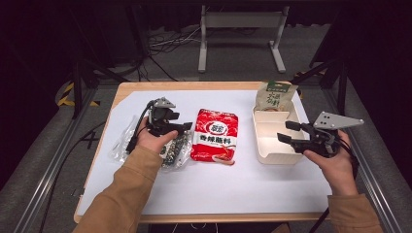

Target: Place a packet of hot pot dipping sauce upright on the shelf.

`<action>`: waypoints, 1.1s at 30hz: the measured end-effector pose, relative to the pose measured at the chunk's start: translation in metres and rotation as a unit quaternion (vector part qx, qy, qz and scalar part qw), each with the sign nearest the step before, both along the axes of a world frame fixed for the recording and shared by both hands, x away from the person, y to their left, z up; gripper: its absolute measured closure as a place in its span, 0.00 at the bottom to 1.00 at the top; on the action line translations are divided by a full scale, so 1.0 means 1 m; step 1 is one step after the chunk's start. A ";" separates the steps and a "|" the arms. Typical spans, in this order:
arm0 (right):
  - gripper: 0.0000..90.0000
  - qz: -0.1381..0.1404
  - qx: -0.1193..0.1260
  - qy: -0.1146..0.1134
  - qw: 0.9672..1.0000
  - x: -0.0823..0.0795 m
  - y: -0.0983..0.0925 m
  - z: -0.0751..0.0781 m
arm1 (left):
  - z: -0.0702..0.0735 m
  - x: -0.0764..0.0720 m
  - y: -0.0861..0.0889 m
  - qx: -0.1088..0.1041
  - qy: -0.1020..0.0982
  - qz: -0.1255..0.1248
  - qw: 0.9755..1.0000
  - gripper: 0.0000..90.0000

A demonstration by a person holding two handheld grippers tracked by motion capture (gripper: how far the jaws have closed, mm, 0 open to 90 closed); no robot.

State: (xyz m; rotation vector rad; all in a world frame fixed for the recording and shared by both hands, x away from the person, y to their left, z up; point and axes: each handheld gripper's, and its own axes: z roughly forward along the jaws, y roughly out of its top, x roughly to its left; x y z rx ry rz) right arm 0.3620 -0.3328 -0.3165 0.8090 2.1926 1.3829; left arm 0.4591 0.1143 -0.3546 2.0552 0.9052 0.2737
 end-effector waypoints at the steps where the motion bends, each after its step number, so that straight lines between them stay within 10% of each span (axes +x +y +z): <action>1: 0.49 0.000 0.000 0.000 1.000 0.000 0.000 0.000 | 0.000 0.003 -0.002 0.000 0.000 -0.001 1.000 0.36; 9: 0.50 -0.001 -0.010 0.001 1.000 -0.009 -0.004 -0.003 | -0.006 0.037 -0.014 0.013 0.036 0.009 0.999 0.29; 33: 0.48 0.005 0.000 0.002 1.000 -0.007 -0.009 -0.007 | -0.033 0.099 -0.040 -0.004 0.033 0.020 0.999 0.31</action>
